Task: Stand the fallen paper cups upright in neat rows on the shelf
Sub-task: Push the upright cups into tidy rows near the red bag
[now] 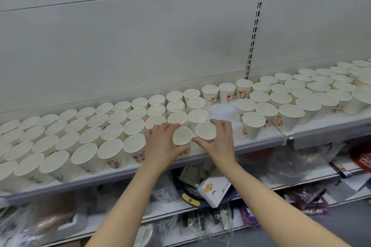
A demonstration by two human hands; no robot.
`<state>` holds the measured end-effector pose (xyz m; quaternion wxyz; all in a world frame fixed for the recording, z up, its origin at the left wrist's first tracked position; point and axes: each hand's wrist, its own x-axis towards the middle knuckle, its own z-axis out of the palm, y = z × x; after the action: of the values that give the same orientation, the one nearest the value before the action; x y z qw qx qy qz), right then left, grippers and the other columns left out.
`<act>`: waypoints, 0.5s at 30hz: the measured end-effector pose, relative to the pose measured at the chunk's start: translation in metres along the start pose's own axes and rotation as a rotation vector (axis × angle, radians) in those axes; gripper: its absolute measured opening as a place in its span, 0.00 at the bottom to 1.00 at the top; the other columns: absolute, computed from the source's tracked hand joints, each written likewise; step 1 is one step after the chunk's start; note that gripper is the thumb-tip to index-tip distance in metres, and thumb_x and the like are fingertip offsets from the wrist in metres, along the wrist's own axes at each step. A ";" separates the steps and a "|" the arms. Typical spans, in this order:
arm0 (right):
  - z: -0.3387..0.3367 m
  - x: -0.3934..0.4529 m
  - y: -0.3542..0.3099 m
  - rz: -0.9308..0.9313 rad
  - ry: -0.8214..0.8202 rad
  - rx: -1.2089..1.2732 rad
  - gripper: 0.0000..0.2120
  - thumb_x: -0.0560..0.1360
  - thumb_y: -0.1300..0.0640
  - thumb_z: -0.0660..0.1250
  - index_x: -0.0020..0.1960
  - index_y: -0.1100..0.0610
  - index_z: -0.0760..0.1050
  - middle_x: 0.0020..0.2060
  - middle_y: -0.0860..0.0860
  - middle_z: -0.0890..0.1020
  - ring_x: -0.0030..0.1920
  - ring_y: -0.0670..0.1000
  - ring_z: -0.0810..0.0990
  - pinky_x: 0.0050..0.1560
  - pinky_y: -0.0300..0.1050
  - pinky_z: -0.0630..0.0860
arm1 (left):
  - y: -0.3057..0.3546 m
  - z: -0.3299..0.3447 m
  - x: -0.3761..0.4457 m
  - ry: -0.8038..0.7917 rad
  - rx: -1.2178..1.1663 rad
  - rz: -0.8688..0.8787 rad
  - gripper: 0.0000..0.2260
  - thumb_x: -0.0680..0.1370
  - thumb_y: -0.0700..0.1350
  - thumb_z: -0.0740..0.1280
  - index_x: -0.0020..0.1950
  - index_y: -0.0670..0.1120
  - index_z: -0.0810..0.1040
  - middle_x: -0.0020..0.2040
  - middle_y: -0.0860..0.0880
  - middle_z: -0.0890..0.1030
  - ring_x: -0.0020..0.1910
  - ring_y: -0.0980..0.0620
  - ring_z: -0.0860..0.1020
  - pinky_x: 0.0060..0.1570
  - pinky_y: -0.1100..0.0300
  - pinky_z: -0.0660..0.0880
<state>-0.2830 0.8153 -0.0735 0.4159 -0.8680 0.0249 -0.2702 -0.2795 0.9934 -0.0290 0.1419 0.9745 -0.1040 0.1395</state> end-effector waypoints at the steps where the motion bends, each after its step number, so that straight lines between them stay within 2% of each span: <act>1: 0.000 0.000 0.000 0.000 -0.011 -0.009 0.39 0.60 0.42 0.79 0.64 0.57 0.71 0.54 0.51 0.69 0.58 0.52 0.69 0.59 0.35 0.64 | 0.000 0.003 -0.001 0.011 0.013 -0.009 0.33 0.66 0.68 0.70 0.68 0.59 0.72 0.66 0.57 0.74 0.63 0.52 0.69 0.56 0.55 0.57; 3: -0.001 -0.001 0.000 -0.012 -0.038 -0.039 0.41 0.60 0.43 0.79 0.67 0.57 0.69 0.57 0.52 0.69 0.60 0.52 0.68 0.61 0.38 0.65 | 0.000 0.007 -0.001 0.023 0.035 -0.015 0.32 0.66 0.69 0.68 0.68 0.58 0.72 0.66 0.56 0.74 0.63 0.51 0.69 0.56 0.55 0.57; 6: -0.006 -0.006 0.006 -0.010 -0.094 -0.050 0.46 0.62 0.43 0.78 0.72 0.56 0.61 0.64 0.52 0.67 0.66 0.51 0.64 0.65 0.40 0.61 | 0.001 0.008 -0.001 0.021 0.041 -0.021 0.33 0.67 0.69 0.69 0.68 0.58 0.72 0.66 0.57 0.73 0.63 0.52 0.69 0.56 0.56 0.56; 9: -0.011 -0.013 0.017 0.049 -0.148 0.001 0.49 0.63 0.44 0.78 0.75 0.53 0.56 0.69 0.50 0.65 0.70 0.50 0.62 0.70 0.51 0.64 | -0.003 0.007 -0.004 0.036 -0.011 0.001 0.30 0.64 0.66 0.73 0.64 0.58 0.75 0.66 0.59 0.74 0.63 0.53 0.70 0.56 0.57 0.55; 11: -0.012 -0.014 0.022 0.083 -0.181 0.020 0.48 0.63 0.45 0.77 0.75 0.50 0.55 0.70 0.49 0.64 0.70 0.49 0.64 0.68 0.55 0.67 | -0.008 0.007 -0.005 0.050 -0.033 0.030 0.23 0.65 0.62 0.75 0.58 0.58 0.79 0.64 0.59 0.75 0.62 0.53 0.70 0.56 0.58 0.55; 15: -0.012 -0.012 0.021 0.075 -0.193 0.037 0.45 0.64 0.47 0.77 0.74 0.49 0.56 0.69 0.48 0.65 0.68 0.49 0.66 0.67 0.55 0.68 | -0.012 0.009 -0.002 0.069 -0.052 0.047 0.10 0.68 0.55 0.76 0.48 0.57 0.83 0.60 0.59 0.79 0.61 0.53 0.71 0.57 0.59 0.55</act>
<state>-0.2947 0.7965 -0.0883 0.4420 -0.8807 0.0120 -0.1700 -0.2764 1.0023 -0.0409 0.1672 0.9624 -0.1254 0.1733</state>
